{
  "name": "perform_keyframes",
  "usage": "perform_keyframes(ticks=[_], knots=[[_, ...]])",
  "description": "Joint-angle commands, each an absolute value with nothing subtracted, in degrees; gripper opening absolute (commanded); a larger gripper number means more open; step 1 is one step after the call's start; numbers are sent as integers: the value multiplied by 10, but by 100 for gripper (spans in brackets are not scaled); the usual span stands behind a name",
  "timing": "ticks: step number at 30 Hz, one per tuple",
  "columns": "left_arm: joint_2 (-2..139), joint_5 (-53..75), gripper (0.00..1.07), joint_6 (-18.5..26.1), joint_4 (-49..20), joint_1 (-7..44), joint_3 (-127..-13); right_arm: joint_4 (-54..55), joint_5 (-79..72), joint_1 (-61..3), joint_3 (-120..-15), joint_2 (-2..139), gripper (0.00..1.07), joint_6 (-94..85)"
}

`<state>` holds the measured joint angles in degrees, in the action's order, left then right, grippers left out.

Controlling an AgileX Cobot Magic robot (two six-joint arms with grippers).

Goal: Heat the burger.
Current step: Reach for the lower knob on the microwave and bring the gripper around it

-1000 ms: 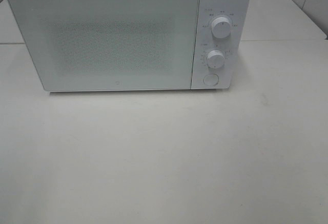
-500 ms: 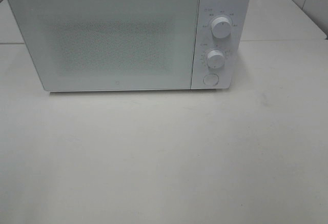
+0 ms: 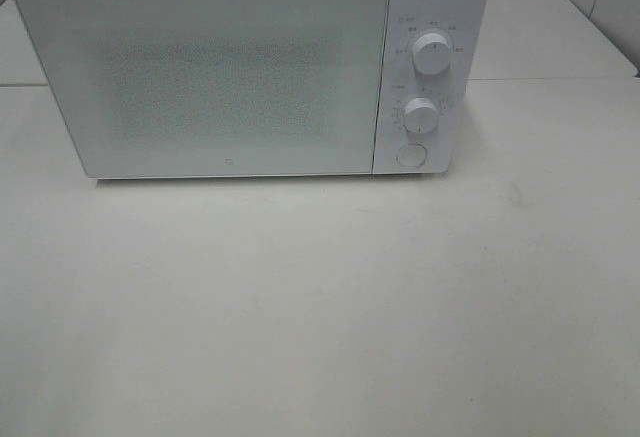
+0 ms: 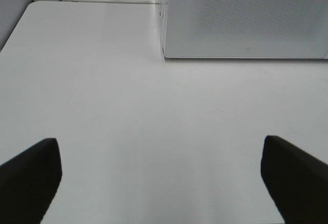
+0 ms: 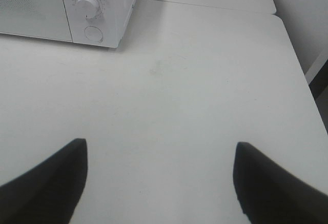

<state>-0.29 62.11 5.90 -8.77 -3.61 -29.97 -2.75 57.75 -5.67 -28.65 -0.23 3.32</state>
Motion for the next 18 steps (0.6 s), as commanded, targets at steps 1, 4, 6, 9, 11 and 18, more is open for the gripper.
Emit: perform_keyframes(ticks=[1, 4, 6, 9, 11, 18], knots=[[-13, 617, 98, 54, -87, -34, -298, -29, 570, -54, -285, -17, 76, 25], [-13, 617, 98, 54, -87, -34, -298, -29, 570, -54, -285, -17, 76, 25], [-13, 617, 98, 54, -87, -34, -298, -29, 570, -54, -285, -17, 76, 25], [-13, 617, 98, 54, -87, -34, -298, -29, 570, -54, -285, -17, 76, 25], [-13, 617, 98, 54, -87, -34, -298, -29, 570, -54, -285, -17, 76, 25], [-13, 617, 98, 54, -87, -34, -298, -29, 570, -54, -285, -17, 76, 25]])
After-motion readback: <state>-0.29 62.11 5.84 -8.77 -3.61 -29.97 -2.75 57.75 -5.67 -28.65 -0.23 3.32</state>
